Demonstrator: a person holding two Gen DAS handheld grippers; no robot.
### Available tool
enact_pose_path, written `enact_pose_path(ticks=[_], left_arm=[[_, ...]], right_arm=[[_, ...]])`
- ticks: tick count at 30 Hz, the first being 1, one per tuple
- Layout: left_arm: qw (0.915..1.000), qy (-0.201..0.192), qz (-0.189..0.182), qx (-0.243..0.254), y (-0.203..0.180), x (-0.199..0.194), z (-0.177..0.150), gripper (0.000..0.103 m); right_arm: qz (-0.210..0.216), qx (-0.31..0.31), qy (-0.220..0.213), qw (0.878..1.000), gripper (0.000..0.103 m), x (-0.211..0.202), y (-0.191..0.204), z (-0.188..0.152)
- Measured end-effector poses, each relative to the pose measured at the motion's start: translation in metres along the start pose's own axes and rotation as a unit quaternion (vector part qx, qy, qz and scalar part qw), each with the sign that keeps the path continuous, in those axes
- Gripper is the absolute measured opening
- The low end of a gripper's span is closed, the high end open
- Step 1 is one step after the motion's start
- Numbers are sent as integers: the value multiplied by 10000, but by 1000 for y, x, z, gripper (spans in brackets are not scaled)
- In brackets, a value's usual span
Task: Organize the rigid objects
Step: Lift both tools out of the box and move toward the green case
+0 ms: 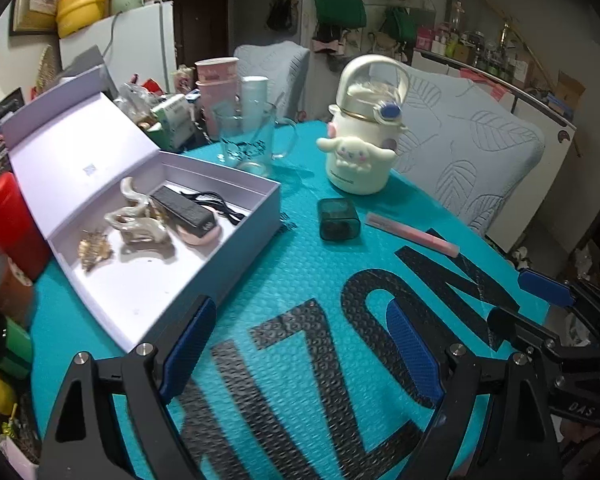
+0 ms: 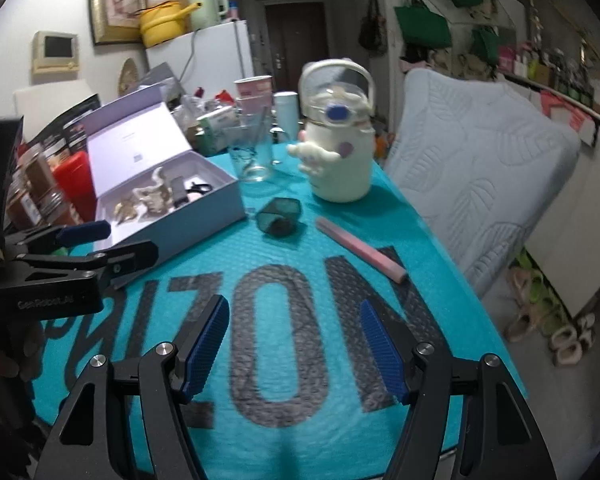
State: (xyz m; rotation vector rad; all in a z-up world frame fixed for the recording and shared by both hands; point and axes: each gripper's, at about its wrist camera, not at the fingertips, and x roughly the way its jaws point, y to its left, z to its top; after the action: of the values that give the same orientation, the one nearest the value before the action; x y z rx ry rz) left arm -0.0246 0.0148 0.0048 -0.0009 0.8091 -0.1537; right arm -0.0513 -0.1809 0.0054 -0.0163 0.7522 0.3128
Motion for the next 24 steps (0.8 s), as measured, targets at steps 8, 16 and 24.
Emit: enact_pose_path(ticks=[8, 16, 24], left_arm=[[9998, 152, -98, 126, -14, 28, 11, 88], [9987, 382, -303, 129, -25, 64, 27, 88], [9975, 520, -369, 301, -39, 101, 46, 88]], right_arm=[[-40, 58, 167, 9998, 69, 21, -22, 2], [-84, 139, 312, 9994, 69, 46, -43, 8], [-140, 178, 415, 9989, 69, 74, -63, 21]])
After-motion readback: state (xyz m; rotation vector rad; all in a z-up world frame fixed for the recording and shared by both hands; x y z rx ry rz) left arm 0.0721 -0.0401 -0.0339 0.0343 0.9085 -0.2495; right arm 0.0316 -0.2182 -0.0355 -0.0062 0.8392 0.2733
